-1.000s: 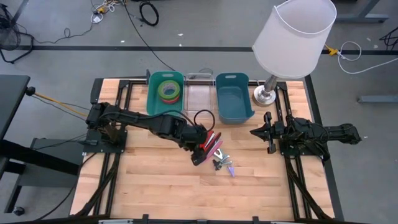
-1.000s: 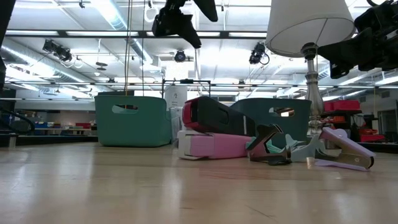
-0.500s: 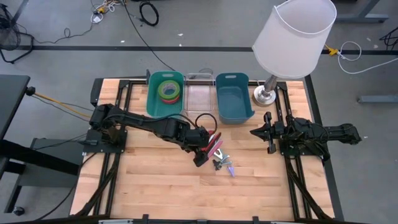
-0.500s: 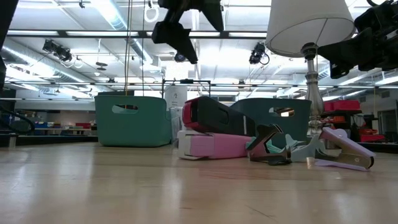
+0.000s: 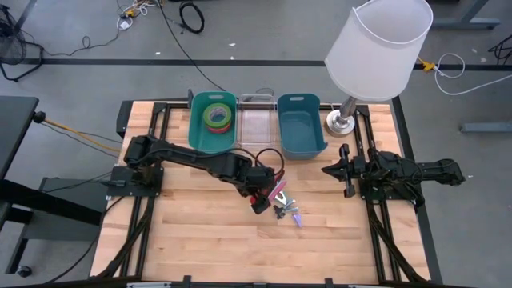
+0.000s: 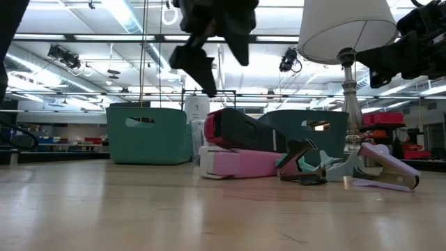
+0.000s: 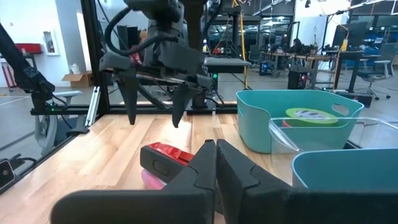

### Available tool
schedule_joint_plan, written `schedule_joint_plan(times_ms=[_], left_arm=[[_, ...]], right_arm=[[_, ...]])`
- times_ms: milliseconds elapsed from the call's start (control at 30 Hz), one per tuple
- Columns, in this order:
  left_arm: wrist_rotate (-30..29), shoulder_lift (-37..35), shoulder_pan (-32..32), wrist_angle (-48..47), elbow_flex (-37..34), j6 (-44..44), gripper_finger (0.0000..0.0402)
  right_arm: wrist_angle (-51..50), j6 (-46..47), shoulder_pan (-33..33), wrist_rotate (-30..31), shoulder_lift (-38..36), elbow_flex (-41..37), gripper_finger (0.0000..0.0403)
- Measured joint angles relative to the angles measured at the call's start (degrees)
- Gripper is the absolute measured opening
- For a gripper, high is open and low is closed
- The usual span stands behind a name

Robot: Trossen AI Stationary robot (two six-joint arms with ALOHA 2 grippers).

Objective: Pick and place Stapler, Stapler remover, tape
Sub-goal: Put the red stapler into the transparent bin

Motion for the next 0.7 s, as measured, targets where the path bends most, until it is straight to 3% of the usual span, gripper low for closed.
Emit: schedule_joint_plan(times_ms=[267,400,700], left_arm=[[-2.7,0.3,0.7,0.8,0.0,3.2,0.0372],[2.2,0.3,1.2,0.9,0.0,1.7,0.0372],[0.1,0.3,1.5,1.1,0.0,-0.1,0.0396]], right_arm=[[-0.1,0.0,0.0,0.0,0.4,0.0,0.0016],[-0.1,0.0,0.0,0.0,0.4,0.0,0.0016],[-0.2,0.0,0.0,0.0,0.4,0.0,0.0016]])
